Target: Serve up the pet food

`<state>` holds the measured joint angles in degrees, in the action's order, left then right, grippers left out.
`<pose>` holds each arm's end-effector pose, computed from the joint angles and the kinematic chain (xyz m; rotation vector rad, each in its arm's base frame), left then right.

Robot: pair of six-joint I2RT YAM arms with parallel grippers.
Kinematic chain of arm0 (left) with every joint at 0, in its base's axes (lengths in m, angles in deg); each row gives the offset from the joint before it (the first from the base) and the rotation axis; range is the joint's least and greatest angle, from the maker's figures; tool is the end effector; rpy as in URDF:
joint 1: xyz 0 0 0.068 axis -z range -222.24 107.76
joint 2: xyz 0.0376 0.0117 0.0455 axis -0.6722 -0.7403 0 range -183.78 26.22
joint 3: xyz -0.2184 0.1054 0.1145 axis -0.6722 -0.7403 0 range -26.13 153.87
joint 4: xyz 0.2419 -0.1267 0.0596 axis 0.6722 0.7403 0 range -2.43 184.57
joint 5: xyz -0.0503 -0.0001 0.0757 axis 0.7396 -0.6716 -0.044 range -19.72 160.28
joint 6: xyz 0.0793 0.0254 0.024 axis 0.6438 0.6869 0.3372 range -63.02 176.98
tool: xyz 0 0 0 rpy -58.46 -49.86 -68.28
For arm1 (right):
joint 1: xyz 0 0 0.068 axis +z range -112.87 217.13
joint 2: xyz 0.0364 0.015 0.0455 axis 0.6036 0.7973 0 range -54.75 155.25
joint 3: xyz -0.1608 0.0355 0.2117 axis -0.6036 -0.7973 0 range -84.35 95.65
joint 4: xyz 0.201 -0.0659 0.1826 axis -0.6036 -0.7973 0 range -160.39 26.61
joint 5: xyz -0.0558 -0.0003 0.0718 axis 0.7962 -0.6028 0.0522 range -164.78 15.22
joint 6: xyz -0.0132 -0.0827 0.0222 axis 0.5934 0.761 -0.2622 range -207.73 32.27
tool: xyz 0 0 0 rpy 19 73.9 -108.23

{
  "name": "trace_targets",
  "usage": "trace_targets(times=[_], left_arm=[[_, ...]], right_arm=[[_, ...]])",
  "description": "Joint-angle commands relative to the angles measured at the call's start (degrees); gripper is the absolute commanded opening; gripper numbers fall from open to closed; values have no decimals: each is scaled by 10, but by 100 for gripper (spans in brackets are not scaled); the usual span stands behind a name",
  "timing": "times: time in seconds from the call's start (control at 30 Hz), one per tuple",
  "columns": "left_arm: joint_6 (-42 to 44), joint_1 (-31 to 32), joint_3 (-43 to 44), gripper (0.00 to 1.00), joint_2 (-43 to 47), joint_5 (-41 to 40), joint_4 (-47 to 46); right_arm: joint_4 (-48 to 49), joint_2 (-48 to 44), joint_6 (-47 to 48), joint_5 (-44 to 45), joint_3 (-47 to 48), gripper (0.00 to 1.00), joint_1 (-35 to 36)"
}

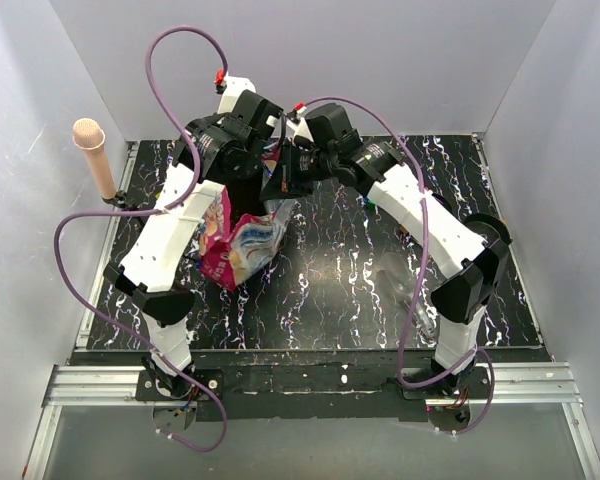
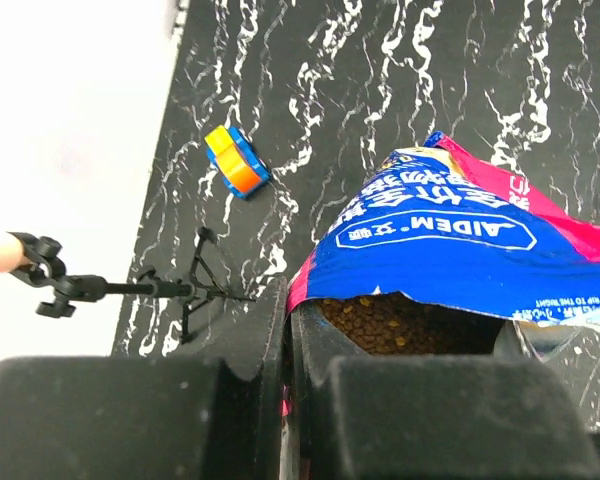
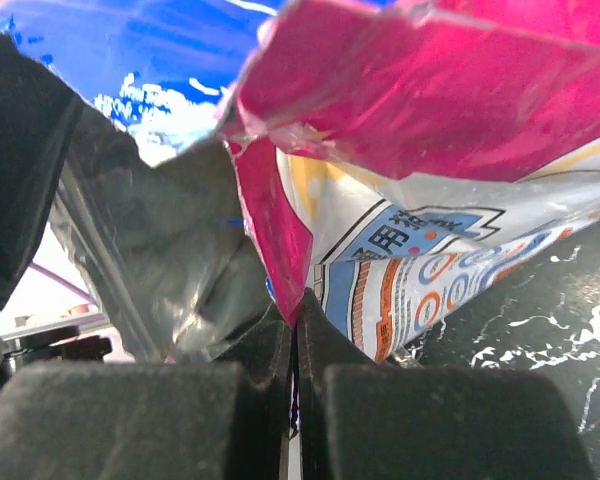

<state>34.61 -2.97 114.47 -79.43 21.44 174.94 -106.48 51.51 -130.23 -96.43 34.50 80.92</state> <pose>0.3058 -0.1754 0.4650 -0.0123 2.1544 0.4590 0.3142 0.3404 0.4048 -0.2809 2.3258 1.2352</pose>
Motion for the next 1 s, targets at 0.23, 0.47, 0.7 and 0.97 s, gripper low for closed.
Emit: trace_targets(times=[0.23, 0.47, 0.7, 0.97], left_arm=[[-91, 25, -116, 0, 52, 156, 38], [-164, 89, -326, 0, 40, 456, -143], [-112, 86, -211, 0, -3, 420, -103], [-123, 69, -112, 0, -27, 395, -62]], right_arm=[[177, -198, -5, -85, -364, 1, -62], [82, -275, 80, -60, -595, 1, -172], [15, -262, 89, -29, -509, 4, -159], [-21, -250, 66, 6, -403, 22, -113]])
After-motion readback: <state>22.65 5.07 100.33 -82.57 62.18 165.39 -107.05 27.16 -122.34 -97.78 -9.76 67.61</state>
